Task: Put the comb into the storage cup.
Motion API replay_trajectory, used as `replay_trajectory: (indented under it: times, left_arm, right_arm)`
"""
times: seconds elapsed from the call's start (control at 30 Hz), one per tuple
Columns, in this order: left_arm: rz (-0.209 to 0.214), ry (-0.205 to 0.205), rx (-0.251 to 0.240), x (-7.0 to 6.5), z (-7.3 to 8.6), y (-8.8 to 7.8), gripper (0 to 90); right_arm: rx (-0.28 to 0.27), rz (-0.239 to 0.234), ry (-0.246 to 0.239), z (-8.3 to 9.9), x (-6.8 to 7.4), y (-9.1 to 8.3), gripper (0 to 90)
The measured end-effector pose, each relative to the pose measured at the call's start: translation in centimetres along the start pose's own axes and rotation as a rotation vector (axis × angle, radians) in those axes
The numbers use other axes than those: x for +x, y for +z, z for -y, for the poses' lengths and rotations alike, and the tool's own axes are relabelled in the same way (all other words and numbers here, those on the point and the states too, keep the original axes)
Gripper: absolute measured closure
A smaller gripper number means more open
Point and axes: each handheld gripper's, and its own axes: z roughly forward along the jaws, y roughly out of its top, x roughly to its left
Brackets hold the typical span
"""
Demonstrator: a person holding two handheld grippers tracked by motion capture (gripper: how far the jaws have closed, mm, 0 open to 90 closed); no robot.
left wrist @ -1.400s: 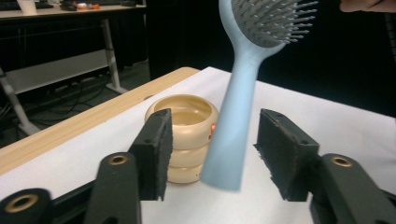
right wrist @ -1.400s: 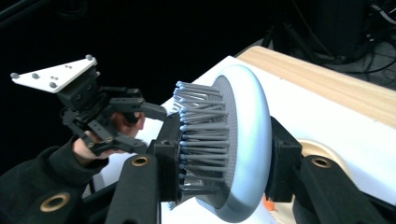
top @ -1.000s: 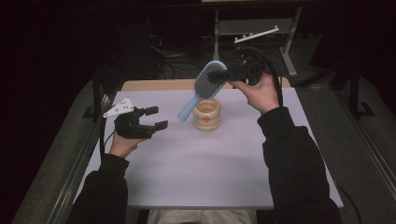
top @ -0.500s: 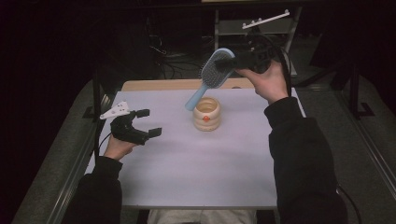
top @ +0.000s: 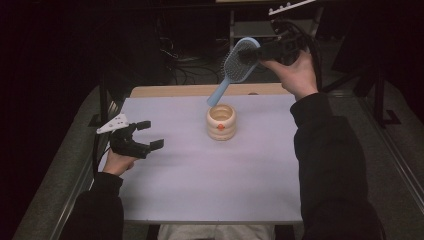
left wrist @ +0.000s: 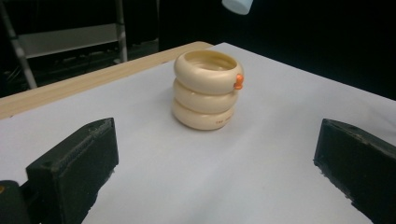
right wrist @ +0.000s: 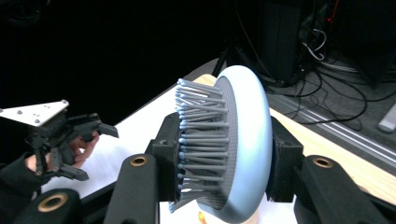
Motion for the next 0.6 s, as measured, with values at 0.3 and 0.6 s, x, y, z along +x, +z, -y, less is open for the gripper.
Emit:
replay_trajectory:
  times: [0.3,0.6]
  left_arm:
    - [-0.06,0.02,-0.073,0.5,0.5,-1.9,0.0]
    - [-0.101,-0.022,-0.132,1.2,2.2,-3.3,0.0]
  right_arm:
    - [0.031,0.078,-0.013,0.0,-0.7,0.2,55.3]
    - [0.065,0.099,-0.018,0.0,-1.0,1.6,55.2]
